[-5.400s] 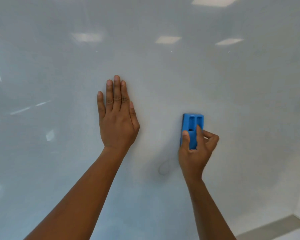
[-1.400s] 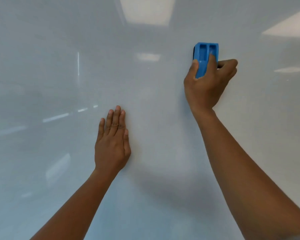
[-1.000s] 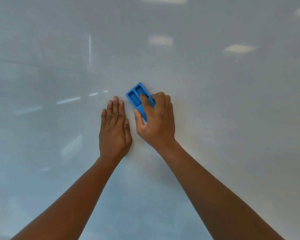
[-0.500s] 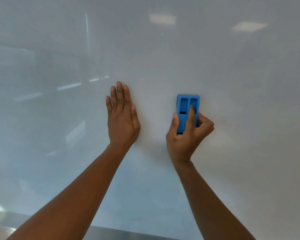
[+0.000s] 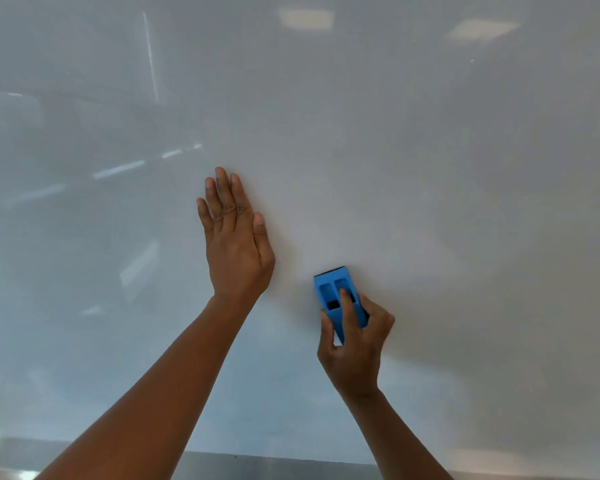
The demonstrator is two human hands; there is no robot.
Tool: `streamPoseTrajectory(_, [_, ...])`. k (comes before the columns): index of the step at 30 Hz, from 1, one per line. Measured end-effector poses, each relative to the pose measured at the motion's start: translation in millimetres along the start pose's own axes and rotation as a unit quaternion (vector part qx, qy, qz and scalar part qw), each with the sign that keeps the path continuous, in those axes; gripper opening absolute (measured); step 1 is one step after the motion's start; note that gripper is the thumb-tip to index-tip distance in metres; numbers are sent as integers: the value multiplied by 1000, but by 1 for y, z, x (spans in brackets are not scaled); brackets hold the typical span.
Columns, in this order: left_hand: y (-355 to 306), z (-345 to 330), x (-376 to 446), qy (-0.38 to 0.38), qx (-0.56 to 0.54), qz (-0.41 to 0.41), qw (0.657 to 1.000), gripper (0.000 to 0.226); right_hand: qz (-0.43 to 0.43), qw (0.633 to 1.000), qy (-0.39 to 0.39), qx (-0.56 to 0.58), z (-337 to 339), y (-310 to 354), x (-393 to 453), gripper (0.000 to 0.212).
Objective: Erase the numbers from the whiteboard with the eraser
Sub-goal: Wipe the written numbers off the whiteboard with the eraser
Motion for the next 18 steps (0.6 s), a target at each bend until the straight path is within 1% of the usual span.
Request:
streamPoseTrajectory(2, [-16,-10,-2,-4,-9,-14,1000,56,-29,999,-46,0,15,-17,17,50])
streamPoseTrajectory(4, [-34,-20,-4,-4,-11,-34,999,56,-47,993,-104,-13,34,-34,42,44])
streamPoseTrajectory(6, [-48,-29,-6,-8,-13,-37,999,56,-78,984,-159,-27,54,-53,75,41])
streamPoseTrajectory(8, [-58,-36,-7,-11,-12,-38,999,56,-113,973,-198,-38,74,-68,111,40])
streamPoseTrajectory(10, [-63,-40,-8,-15,-7,-37,999,56,-121,966,-227,-41,88,-75,144,38])
streamPoseTrajectory(13, [-68,-44,-9,-30,1,-26,999,56,-103,965,-238,-26,96,-67,181,37])
streamPoseTrajectory(15, [-70,-46,-9,-38,2,-20,999,56,-74,969,-233,-27,91,-55,191,37])
streamPoseTrajectory(18, [-71,-48,-9,-45,6,-22,999,56,-16,981,-193,-32,77,-29,189,38])
Point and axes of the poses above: each hand's wrist, its own x-axis towards the middle knuckle, its own z-axis out of the back of the hand, y = z × x, the point moved 3 cm from there along x, towards the middle knuckle, and after that the axes turned 2 degrees about -x, right-handed, at the moved point
